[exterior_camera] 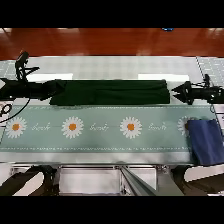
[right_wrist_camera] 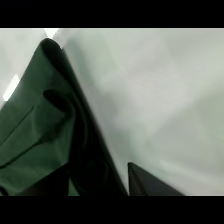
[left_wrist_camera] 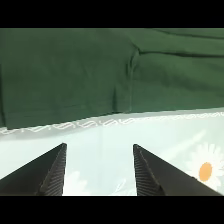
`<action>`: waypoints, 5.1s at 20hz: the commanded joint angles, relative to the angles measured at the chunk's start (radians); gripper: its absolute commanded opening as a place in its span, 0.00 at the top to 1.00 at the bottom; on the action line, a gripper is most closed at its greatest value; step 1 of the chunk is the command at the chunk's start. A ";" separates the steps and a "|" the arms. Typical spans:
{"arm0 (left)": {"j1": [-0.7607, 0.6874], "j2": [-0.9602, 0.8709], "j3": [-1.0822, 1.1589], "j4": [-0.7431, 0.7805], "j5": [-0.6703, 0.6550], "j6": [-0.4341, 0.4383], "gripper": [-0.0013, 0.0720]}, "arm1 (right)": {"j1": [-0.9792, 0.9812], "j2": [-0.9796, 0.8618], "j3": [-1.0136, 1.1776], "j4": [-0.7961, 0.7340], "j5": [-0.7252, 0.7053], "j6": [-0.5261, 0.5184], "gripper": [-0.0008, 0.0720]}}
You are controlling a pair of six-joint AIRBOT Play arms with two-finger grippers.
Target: Fold the shirts.
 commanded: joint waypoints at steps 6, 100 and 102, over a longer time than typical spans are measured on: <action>-0.018 0.005 -0.012 -0.015 0.024 -0.003 0.29 | 0.200 -0.161 0.167 0.051 0.023 0.035 0.55; -0.181 0.253 -0.319 -0.148 0.023 0.049 0.96 | 0.656 0.323 -0.556 0.286 -0.350 0.056 0.41; -0.181 0.253 -0.319 -0.148 0.022 0.049 0.96 | 0.697 0.277 -0.486 0.293 -0.354 0.050 0.44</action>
